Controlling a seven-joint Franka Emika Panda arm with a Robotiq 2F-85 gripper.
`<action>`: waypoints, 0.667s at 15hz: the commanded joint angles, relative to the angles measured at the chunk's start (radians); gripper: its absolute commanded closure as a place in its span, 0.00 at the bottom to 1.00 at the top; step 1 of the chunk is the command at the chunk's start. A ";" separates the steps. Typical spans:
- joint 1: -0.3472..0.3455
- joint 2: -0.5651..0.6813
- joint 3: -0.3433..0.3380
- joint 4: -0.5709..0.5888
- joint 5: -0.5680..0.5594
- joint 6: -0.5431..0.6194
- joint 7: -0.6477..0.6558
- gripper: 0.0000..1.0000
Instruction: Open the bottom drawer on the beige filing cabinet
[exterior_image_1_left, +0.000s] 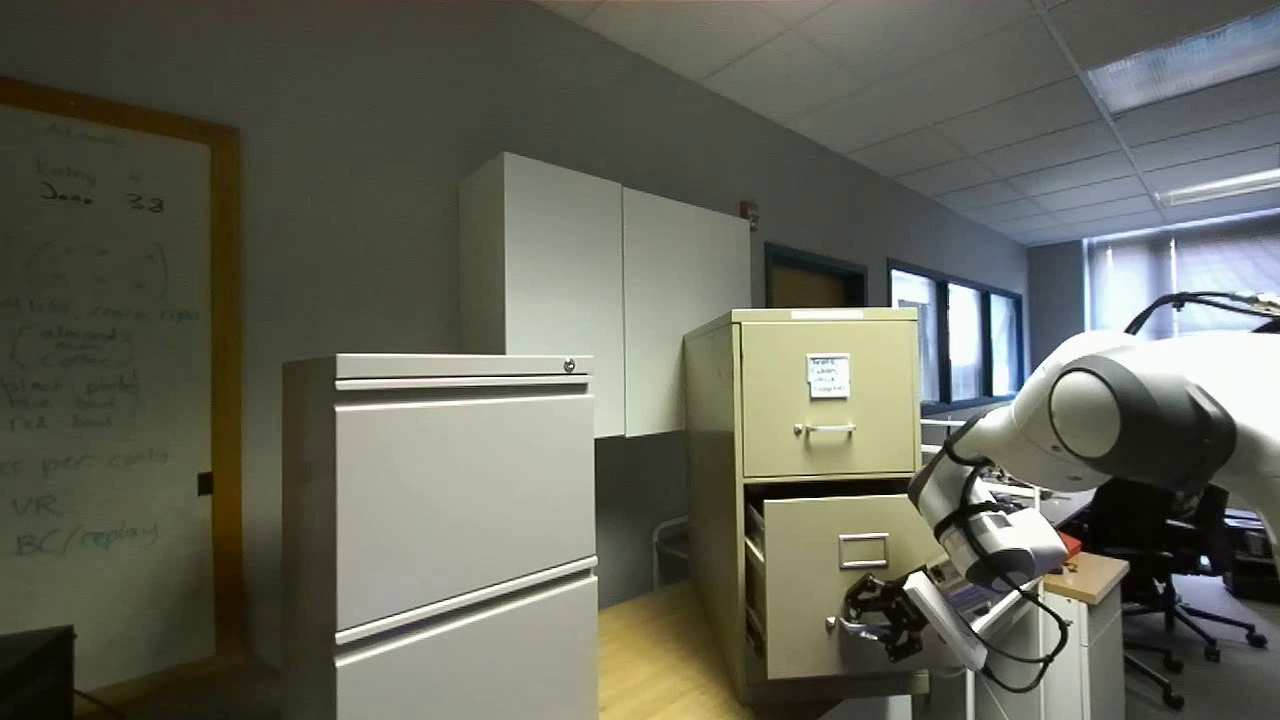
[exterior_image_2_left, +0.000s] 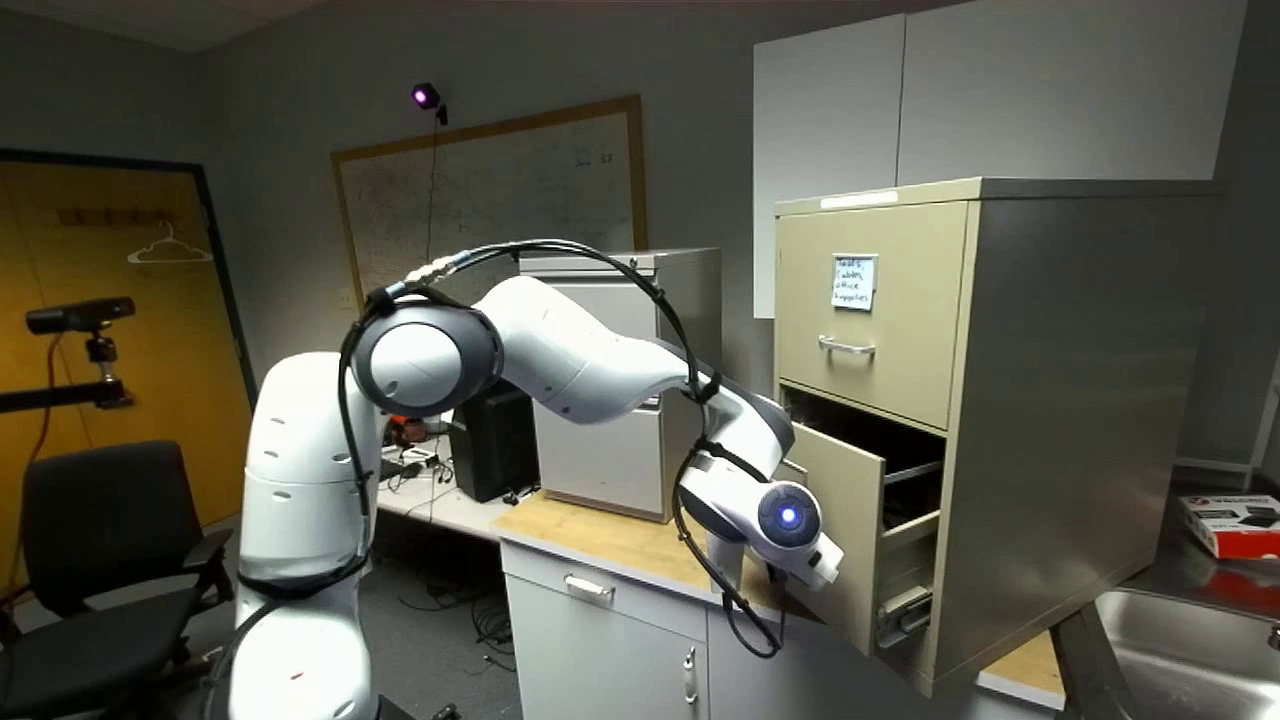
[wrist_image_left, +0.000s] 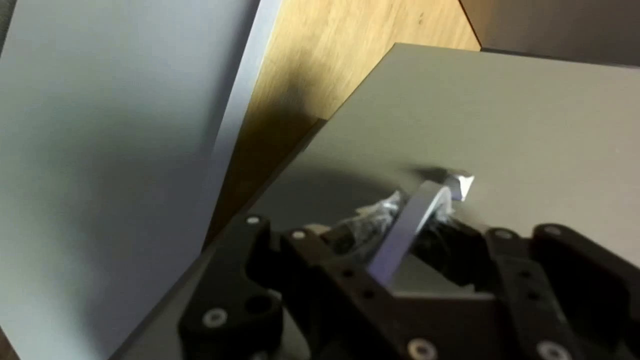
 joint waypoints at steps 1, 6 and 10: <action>0.006 -0.134 -0.023 -0.230 -0.073 -0.102 -0.080 0.94; 0.003 -0.282 -0.057 -0.429 -0.091 -0.127 -0.112 0.94; -0.011 -0.400 -0.082 -0.580 -0.113 -0.130 -0.137 0.94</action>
